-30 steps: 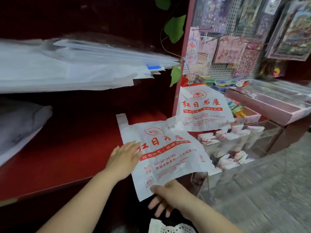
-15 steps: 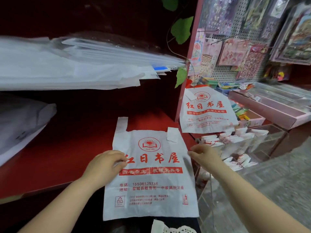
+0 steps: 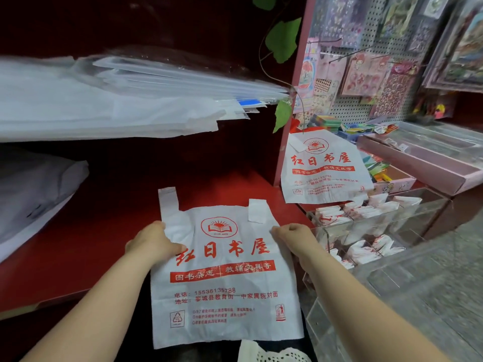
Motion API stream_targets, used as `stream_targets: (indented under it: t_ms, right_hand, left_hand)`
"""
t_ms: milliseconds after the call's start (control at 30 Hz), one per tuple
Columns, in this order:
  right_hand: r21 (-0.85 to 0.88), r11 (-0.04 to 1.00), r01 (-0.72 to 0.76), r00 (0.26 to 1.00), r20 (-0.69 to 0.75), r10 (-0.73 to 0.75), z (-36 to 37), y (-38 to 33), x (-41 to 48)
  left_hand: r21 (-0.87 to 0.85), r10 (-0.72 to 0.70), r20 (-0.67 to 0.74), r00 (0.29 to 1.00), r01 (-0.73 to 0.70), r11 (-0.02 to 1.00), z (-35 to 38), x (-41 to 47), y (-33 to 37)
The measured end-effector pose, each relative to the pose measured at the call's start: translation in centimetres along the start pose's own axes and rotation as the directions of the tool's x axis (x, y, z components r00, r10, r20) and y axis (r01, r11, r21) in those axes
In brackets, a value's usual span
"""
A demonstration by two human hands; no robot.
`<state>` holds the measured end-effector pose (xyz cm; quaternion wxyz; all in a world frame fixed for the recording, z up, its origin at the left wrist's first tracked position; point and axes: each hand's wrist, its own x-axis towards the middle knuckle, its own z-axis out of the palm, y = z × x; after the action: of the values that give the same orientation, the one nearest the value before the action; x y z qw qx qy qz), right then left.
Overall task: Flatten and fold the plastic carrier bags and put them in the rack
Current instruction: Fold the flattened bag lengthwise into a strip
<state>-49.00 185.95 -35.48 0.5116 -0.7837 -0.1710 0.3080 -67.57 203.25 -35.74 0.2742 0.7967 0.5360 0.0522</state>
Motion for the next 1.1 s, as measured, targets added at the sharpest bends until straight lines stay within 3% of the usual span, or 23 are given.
stream_targets:
  t_ms: [100,267,433,600,833,967,1100]
  right_hand:
    - [0.025,1.0,-0.006,1.0,0.013,0.006,-0.2,-0.4,-0.1]
    - [-0.106,0.994,-0.025,0.995,0.097,0.035,-1.1,0.2,-0.5]
    - [-0.163,0.984,-0.067,0.956,0.272,0.11,-2.3,1.3,-1.3]
    - [-0.088,0.996,0.009,0.935,0.353,0.022,-1.6,1.2,-1.4]
    - [-0.179,0.977,0.114,0.891,0.454,-0.021,-0.6,1.1,-2.3]
    - [-0.144,0.981,0.128,0.934,0.351,-0.07,-1.1,0.8,-2.1]
    - [-0.085,0.984,0.155,0.951,0.282,-0.125,-0.9,0.2,-1.9]
  left_hand:
    - [-0.035,-0.015,0.04,0.999,0.016,0.999,-0.5,0.3,0.0]
    - [-0.17,-0.031,0.002,1.0,0.031,0.985,-0.7,0.0,-0.5]
    - [-0.055,-0.007,0.059,0.998,0.01,0.998,-1.0,-1.1,-1.8]
    - [-0.079,0.014,0.098,0.995,-0.006,0.997,-1.8,-1.1,-3.4]
    - [-0.258,0.054,0.068,0.996,-0.035,0.966,-1.9,-2.3,-3.4]
    - [-0.435,0.131,0.012,0.991,-0.113,0.893,-2.8,-3.1,-3.8]
    - [-0.742,0.059,0.123,0.991,0.052,0.669,-3.7,-3.3,-3.9]
